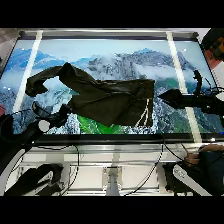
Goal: Fold the clothes and pants, and hang the long-sleeved shirts on hangers.
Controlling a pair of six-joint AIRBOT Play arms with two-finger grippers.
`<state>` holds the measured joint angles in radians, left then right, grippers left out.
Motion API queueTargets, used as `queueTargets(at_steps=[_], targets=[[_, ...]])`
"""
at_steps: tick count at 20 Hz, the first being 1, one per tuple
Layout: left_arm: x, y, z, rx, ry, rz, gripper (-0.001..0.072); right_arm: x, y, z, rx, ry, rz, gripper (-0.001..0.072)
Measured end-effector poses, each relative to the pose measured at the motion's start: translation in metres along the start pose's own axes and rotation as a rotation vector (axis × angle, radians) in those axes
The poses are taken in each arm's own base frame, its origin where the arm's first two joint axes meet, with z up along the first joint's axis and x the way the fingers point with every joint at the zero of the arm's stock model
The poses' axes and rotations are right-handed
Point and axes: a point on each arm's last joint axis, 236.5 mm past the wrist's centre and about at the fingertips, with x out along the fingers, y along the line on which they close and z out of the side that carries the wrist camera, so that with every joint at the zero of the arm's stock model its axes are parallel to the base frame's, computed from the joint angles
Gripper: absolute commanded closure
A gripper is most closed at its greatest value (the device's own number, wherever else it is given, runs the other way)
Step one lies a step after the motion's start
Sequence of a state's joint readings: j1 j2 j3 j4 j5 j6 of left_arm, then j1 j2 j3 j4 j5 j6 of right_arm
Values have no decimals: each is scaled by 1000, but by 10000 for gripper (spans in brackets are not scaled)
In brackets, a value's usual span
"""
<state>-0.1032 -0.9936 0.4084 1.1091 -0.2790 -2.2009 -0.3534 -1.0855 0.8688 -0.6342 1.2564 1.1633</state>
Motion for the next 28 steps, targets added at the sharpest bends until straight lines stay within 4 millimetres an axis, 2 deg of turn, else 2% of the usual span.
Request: queueTargets(at_steps=[3,4,5,11,15,16,17,18,19,20,24,28], targets=[[7,4,0,-36,1,11,270,0,1,-1,1,6,2,150],[9,5,0,-46,-3,12,355,0,1,-1,4,6,3,150],[11,7,1,-56,-5,13,369,0,1,-1,4,6,3,150],[27,13,6,-122,-27,26,368,0,2,-2,7,9,9,150],[35,11,11,-130,-36,29,369,0,4,-5,9,21,18,151],[37,9,13,-129,-37,30,420,0,4,-5,9,21,18,151],[40,8,14,-130,-37,31,596,0,5,-5,9,23,19,156],[42,8,14,-130,-33,35,691,0,5,-6,10,25,21,235],[43,7,14,-128,-27,38,699,0,5,-6,10,25,23,440],[44,3,16,-127,-30,33,700,0,6,-6,11,24,25,675],[34,-32,42,-24,-104,-49,703,0,5,-5,13,22,24,691],[-6,-72,84,156,-240,-145,704,7,-17,-23,62,52,-4,690]])
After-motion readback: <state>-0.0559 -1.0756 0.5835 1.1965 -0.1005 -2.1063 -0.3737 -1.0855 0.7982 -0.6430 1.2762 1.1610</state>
